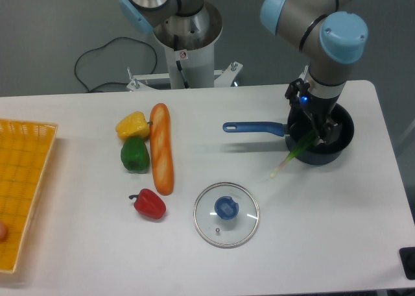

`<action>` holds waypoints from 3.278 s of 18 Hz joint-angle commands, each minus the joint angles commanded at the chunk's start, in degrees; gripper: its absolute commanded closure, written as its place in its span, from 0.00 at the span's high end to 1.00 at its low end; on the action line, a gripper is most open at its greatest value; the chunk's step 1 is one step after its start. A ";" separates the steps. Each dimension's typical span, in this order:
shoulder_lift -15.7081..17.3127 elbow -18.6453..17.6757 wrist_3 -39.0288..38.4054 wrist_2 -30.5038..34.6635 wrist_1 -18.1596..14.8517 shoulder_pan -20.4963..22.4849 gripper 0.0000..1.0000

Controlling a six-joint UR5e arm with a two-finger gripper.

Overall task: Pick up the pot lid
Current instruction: 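Lift the gripper up out of the black saucepan, then move the gripper over the glass lid's blue knob and lower, then close the gripper on the blue knob of the glass lid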

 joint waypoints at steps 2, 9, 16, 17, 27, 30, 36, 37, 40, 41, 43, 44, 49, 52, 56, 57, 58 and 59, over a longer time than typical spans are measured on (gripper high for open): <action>0.26 0.09 -0.88 -0.17 0.00 -0.09 1.00; 0.44 1.58 -12.39 -0.53 -0.44 -4.30 1.00; 1.76 2.55 -29.43 -0.79 -0.09 -9.13 1.00; 1.76 2.55 -30.32 -0.79 -0.09 -9.66 1.00; -2.54 2.55 -39.29 -0.70 2.10 -15.82 1.00; -4.39 2.72 -39.12 -0.79 5.18 -17.05 1.00; -9.04 2.81 -36.92 -0.70 9.31 -19.16 1.00; -9.57 2.90 -36.57 -0.70 9.58 -19.25 1.00; -10.54 2.99 -35.69 -0.70 9.67 -19.34 1.00; -10.81 2.99 -35.34 -0.70 9.67 -19.34 1.00; -11.69 3.16 -34.73 -0.70 9.76 -19.42 1.00; -12.47 3.25 -34.11 -0.62 9.76 -19.60 1.00; -14.58 3.52 -33.23 -0.53 10.98 -19.69 1.00; -15.47 3.52 -32.79 -0.35 11.60 -19.77 1.00; -16.34 3.52 -32.79 -0.09 11.60 -20.30 1.00; -16.43 3.43 -32.79 -0.09 11.51 -20.39 1.00; -16.61 3.25 -32.79 -0.09 11.51 -20.39 1.00; -16.61 3.25 -32.79 -0.09 11.51 -20.39 1.00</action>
